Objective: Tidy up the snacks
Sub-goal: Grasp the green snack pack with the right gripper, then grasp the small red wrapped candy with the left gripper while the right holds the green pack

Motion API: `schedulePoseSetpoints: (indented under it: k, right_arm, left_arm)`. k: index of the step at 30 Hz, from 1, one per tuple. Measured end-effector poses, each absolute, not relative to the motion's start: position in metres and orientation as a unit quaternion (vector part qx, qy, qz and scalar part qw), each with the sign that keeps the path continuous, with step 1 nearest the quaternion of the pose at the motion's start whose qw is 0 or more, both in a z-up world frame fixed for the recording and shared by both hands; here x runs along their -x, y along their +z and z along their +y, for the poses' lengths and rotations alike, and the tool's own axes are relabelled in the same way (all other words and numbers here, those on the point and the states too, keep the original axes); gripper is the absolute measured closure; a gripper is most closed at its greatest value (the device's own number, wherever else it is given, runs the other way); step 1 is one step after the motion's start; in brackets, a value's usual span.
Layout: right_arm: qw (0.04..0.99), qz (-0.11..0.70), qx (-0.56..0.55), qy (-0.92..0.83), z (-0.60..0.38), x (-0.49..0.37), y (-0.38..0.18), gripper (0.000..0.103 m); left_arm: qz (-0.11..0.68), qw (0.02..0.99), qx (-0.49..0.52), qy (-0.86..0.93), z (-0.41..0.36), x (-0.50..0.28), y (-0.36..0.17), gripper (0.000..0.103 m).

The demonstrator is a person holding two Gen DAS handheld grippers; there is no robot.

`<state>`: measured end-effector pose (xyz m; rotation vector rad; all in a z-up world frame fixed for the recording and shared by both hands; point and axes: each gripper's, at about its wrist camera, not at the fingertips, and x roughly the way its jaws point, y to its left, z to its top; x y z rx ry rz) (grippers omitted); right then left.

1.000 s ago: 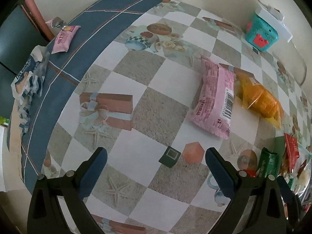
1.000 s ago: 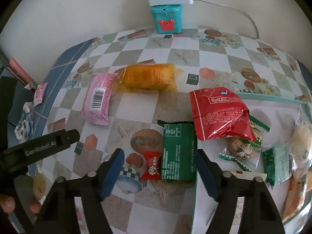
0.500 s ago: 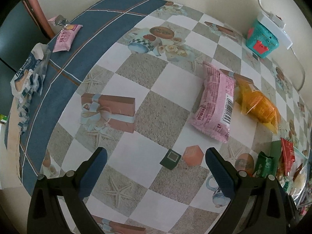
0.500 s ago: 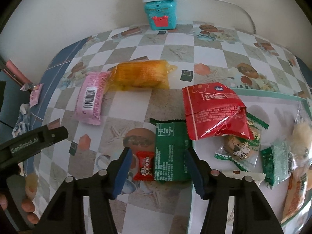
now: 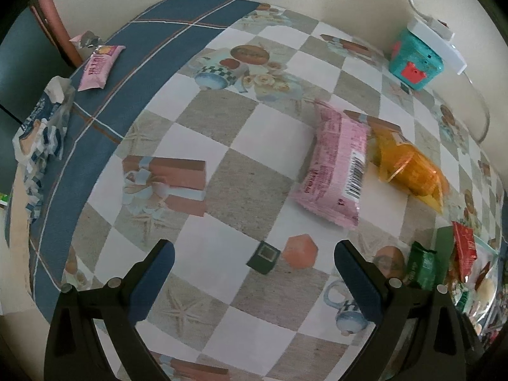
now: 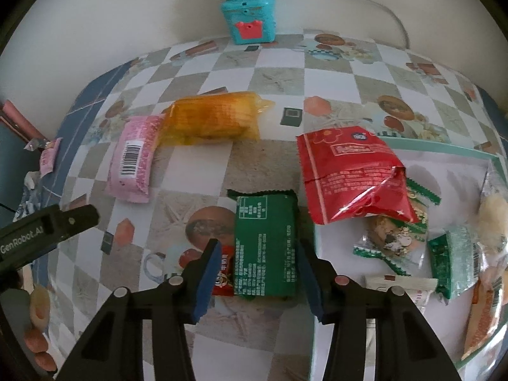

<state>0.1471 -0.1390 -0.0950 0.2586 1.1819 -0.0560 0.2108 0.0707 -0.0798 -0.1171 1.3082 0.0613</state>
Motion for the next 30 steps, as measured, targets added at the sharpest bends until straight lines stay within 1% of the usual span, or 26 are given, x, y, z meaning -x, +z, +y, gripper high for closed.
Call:
schedulePoseSetpoints:
  k: [5, 7, 10, 12, 16, 23, 30]
  right_arm:
    - [0.818, 0.558, -0.138, -0.016, -0.139, -0.148, -0.098, 0.052]
    - [0.816, 0.562, -0.132, -0.025, -0.138, -0.148, -0.102, 0.055]
    - [0.816, 0.562, -0.134, -0.028, -0.137, -0.149, -0.105, 0.055]
    - [0.817, 0.560, -0.131, -0.029, -0.136, -0.149, -0.105, 0.059]
    - [0.819, 0.557, -0.134, -0.032, -0.140, -0.148, -0.102, 0.061]
    - [0.825, 0.549, -0.134, -0.026, -0.143, -0.144, -0.089, 0.061]
    - [0.834, 0.530, -0.150, -0.030, -0.161, -0.130, -0.059, 0.061]
  left_arm:
    - [0.609, 0.791, 0.049, 0.027, 0.065, -0.211, -0.081, 0.002]
    - [0.609, 0.791, 0.048, 0.028, 0.065, -0.211, -0.081, 0.002]
    - [0.608, 0.792, 0.044, 0.027, 0.065, -0.211, -0.080, 0.002]
    - [0.608, 0.792, 0.042, 0.029, 0.064, -0.211, -0.080, 0.002]
    - [0.609, 0.792, 0.039, 0.026, 0.062, -0.211, -0.081, 0.003]
    - [0.615, 0.787, 0.043, 0.008, 0.047, -0.209, -0.083, 0.003]
    - [0.619, 0.784, 0.044, -0.002, 0.030, -0.205, -0.083, 0.003]
